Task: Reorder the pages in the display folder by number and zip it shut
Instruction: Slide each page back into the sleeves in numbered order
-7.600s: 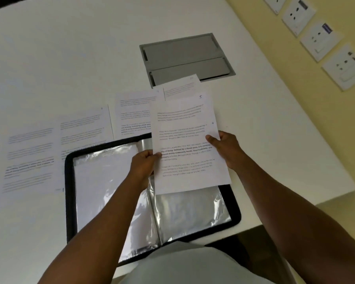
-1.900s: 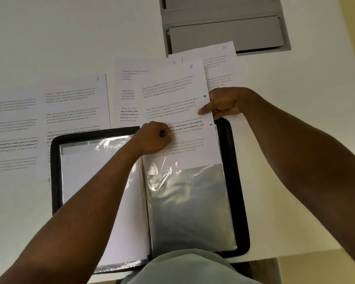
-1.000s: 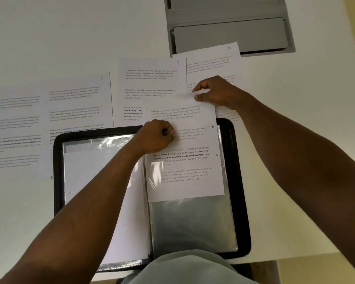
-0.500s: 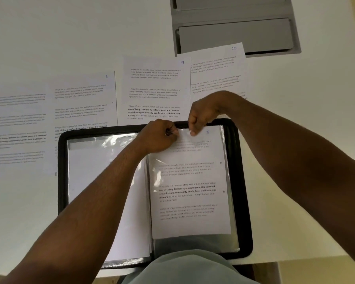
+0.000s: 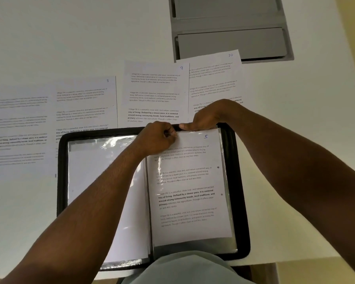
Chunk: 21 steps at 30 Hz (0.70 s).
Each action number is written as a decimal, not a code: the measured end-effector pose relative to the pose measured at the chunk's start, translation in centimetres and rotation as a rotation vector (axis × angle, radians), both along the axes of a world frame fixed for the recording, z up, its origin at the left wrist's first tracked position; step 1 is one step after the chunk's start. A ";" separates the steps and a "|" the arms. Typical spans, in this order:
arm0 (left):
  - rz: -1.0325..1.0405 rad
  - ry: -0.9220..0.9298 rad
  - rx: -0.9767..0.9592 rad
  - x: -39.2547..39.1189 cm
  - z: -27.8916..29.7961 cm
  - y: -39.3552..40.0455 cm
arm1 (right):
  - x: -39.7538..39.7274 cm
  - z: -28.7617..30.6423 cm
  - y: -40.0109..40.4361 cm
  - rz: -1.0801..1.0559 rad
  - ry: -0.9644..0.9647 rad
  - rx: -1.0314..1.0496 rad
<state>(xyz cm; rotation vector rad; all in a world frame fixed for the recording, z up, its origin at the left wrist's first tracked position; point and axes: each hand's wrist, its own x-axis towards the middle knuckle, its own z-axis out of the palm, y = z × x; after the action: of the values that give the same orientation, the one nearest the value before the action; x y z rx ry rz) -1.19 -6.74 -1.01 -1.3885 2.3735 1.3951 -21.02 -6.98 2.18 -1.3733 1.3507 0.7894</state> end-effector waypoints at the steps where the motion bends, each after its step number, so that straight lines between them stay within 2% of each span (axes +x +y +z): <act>1: 0.005 -0.001 0.000 0.0 0.1 0.1 | -0.3 0.2 0.3 -0.023 -0.003 0.015; 7: 0.083 -0.007 -0.048 0.2 0.3 1.0 | -3.4 0.4 4.0 -0.536 -0.298 -0.039; 10: 0.160 0.048 -0.114 0.6 0.5 2.2 | -4.0 -0.3 7.7 -0.984 -0.529 -0.112; 12: 0.210 0.086 -0.150 1.1 0.6 3.4 | -3.7 -0.8 10.4 -1.158 -0.626 -0.161; 14: 0.241 0.098 -0.155 1.8 0.9 4.8 | -2.7 -1.5 13.1 -1.186 -0.609 -0.205; 18: 0.201 0.048 -0.121 3.8 1.3 7.8 | 0.0 -2.1 17.4 -1.084 -0.419 -0.334; 21: 0.172 0.021 -0.058 5.5 1.6 10.3 | 1.8 -1.7 19.5 -1.158 -0.346 -0.462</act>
<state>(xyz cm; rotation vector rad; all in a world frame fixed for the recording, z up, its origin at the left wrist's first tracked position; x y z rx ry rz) 4.34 3.61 0.61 -1.6363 2.3748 1.3955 -19.20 12.56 0.44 -0.7435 1.7597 -0.5307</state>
